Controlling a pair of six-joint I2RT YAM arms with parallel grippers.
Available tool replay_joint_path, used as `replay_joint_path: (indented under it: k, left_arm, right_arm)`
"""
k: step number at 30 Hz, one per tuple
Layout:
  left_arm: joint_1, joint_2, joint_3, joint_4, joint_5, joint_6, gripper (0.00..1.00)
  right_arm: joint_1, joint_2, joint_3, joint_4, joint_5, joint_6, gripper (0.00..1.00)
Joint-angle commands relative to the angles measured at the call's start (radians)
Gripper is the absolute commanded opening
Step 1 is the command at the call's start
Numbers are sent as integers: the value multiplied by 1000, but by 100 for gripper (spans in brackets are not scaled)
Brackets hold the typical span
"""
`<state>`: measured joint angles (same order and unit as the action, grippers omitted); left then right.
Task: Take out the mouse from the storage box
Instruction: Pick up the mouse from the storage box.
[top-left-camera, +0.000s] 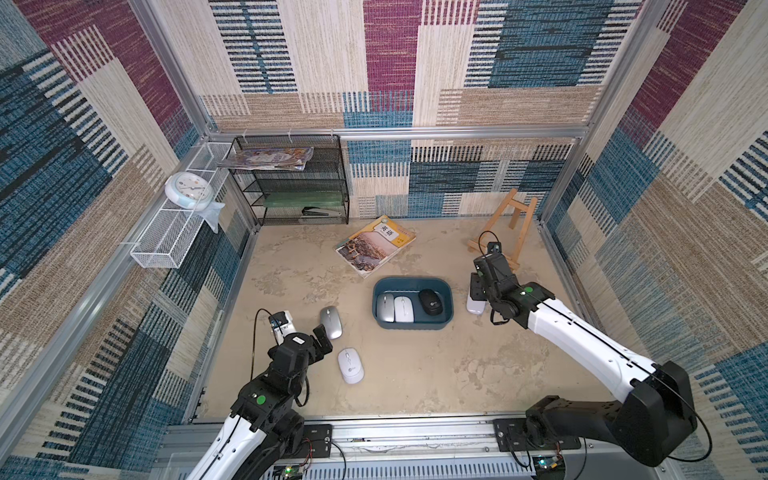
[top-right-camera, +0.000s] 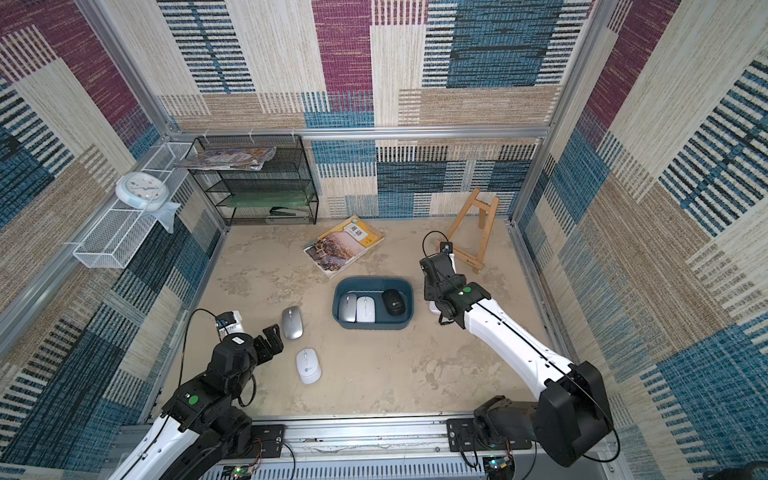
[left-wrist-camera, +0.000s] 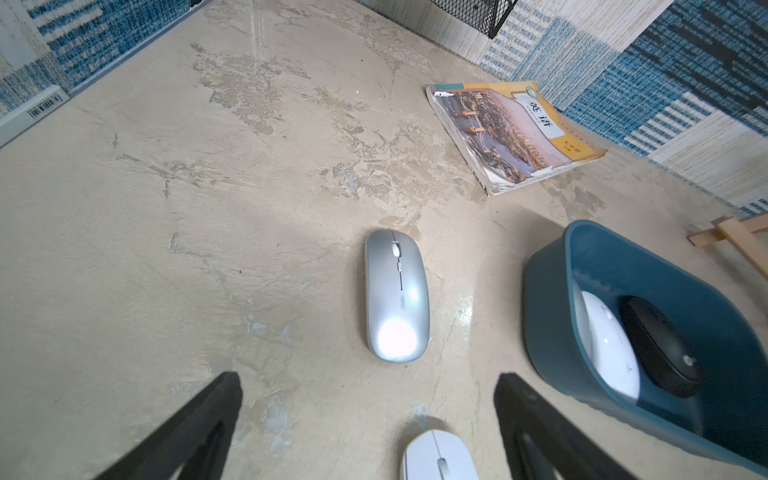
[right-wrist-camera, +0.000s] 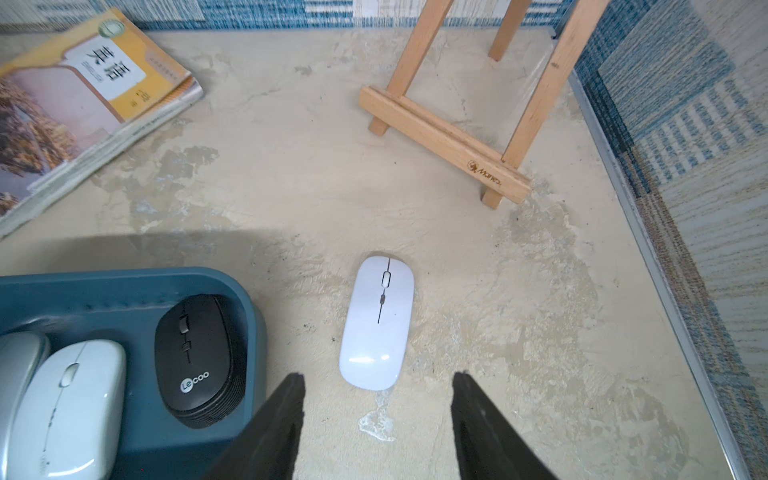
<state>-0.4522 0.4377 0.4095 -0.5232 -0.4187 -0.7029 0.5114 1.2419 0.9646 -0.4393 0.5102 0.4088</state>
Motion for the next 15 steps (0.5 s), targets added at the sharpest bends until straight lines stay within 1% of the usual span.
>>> replay_joint_path:
  k: [1,3,6,10,12,15]
  left_arm:
    - [1,10,42,4,83,-40,99]
    - [1,46,81,17,128,-36,99]
    - [1,152,151,44,189,-14,99]
    - [1,361,302,17,277,14,99]
    - [-1,461,380,9,353,31,99]
    - [-19,607,483,7,433,15,97]
  right_arm:
    - [1,-85,-75,116,-46,19,61]
    - [3,-145,-150,203,-97,2,62]
    - [1,-213,-217,251,-117,18,64]
    - [0,-259,-272,282,-141,28,66]
    - [-1,-271,-301,301,-149,35,66]
    - [1,-286,-346,331,-157,61,66]
